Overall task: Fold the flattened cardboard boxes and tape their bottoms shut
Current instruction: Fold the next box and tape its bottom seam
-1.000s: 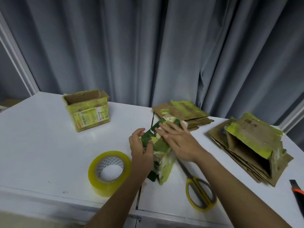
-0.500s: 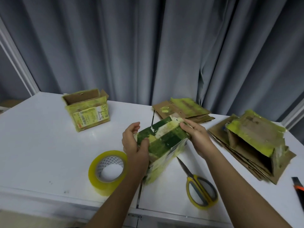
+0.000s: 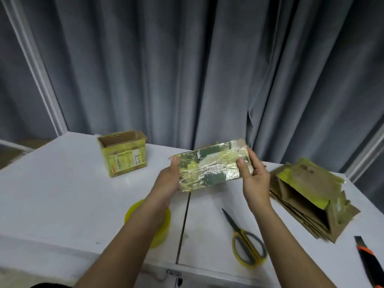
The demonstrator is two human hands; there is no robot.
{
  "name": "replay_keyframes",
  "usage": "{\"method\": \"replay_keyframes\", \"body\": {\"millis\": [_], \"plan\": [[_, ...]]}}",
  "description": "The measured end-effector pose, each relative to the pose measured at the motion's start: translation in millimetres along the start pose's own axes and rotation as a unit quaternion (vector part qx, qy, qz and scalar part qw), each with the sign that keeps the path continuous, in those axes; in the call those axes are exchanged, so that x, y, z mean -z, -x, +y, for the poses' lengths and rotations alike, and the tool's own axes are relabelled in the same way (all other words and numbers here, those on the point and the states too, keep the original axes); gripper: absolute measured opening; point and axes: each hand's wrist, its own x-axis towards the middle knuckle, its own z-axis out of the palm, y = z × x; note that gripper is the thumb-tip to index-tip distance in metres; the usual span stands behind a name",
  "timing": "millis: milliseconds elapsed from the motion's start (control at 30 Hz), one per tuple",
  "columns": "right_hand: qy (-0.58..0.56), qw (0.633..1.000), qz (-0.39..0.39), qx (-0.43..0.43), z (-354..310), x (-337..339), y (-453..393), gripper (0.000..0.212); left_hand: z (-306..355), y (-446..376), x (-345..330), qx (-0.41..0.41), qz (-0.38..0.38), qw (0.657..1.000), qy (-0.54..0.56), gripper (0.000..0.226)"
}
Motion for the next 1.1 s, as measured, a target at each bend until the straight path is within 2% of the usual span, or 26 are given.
{"method": "replay_keyframes", "body": {"millis": [100, 167, 233, 300, 333, 400, 433, 500, 567, 600, 667, 733, 800, 833, 900, 967, 1033, 1100], "plan": [[0.066, 0.997, -0.017, -0.027, -0.7, -16.9, 0.5, 0.034, -4.1, 12.8, 10.5, -0.116, 0.078, 0.99, 0.023, 0.046], [0.038, 0.991, -0.062, -0.11, 3.3, -27.8, 0.1, 0.023, -10.7, 12.6, 26.4, -0.187, 0.095, 0.976, 0.054, 0.038], [-0.057, 0.97, -0.087, -0.219, 9.5, -36.3, 0.0, 0.017, -15.0, 5.4, 43.5, -0.246, 0.056, 0.966, 0.053, 0.042], [-0.067, 0.961, -0.103, -0.248, 19.0, -43.8, 2.5, 0.028, -17.1, -2.2, 55.3, -0.28, -0.007, 0.96, 0.023, 0.046], [-0.048, 0.964, -0.095, -0.243, 22.8, -48.4, 4.5, 0.032, -18.4, -5.7, 60.0, -0.288, -0.032, 0.957, 0.002, 0.047], [-0.037, 0.974, -0.058, -0.218, 33.2, -55.2, 6.8, 0.019, -23.8, -13.4, 69.1, -0.262, -0.066, 0.962, -0.023, 0.054], [-0.04, 0.976, -0.042, -0.209, 36.5, -58.3, 7.3, 0.011, -26.4, -17.6, 74.8, -0.226, -0.081, 0.971, -0.012, 0.057], [-0.038, 0.98, -0.011, -0.197, 44.4, -62.3, 4.0, 0.019, -31.3, -27.6, 82.9, -0.136, -0.1, 0.985, 0.033, 0.049], [-0.011, 0.983, -0.014, -0.182, 52.0, -66.8, -0.3, 0.028, -34.2, -40.1, 82.2, -0.074, -0.062, 0.994, 0.05, 0.027], [0.003, 0.983, -0.037, -0.181, 53.5, -70.0, -1.8, 0.031, -36.3, -47.7, 80.4, -0.062, -0.033, 0.997, 0.045, 0.03], [0.027, 0.977, -0.083, -0.196, 56.9, -73.5, -5.7, 0.035, -40.7, -62.8, 75.7, -0.08, 0.016, 0.996, 0.027, 0.045], [0.034, 0.969, -0.11, -0.219, 56.0, -74.1, -12.0, 0.041, -45.8, -74.1, 72.2, -0.121, 0.048, 0.991, 0.02, 0.046], [-0.014, 0.96, -0.123, -0.251, 56.4, -75.5, -19.1, 0.057, -52.0, -83.5, 70.2, -0.147, 0.041, 0.988, 0.021, 0.044], [-0.028, 0.958, -0.125, -0.258, 56.0, -79.0, -21.9, 0.057, -55.4, -88.5, 69.5, -0.156, 0.033, 0.987, 0.014, 0.041], [-0.008, 0.966, -0.108, -0.236, 61.7, -91.4, -24.8, 0.037, -60.7, -98.6, 70.1, -0.175, 0.025, 0.984, -0.03, 0.03], [-0.004, 0.975, -0.056, -0.216, 68.5, -104.1, -29.0, 0.021, -64.6, -109.9, 75.0, -0.192, 0.016, 0.976, -0.101, 0.025], [-0.005, 0.979, -0.017, -0.201, 75.8, -111.4, -38.7, 0.026, -65.0, -121.7, 83.3, -0.223, 0.015, 0.959, -0.175, 0.035], [0.002, 0.981, 0.002, -0.193, 79.8, -116.2, -49.4, 0.036, -59.7, -132.9, 93.8, -0.266, 0.066, 0.929, -0.248, 0.052]]}}
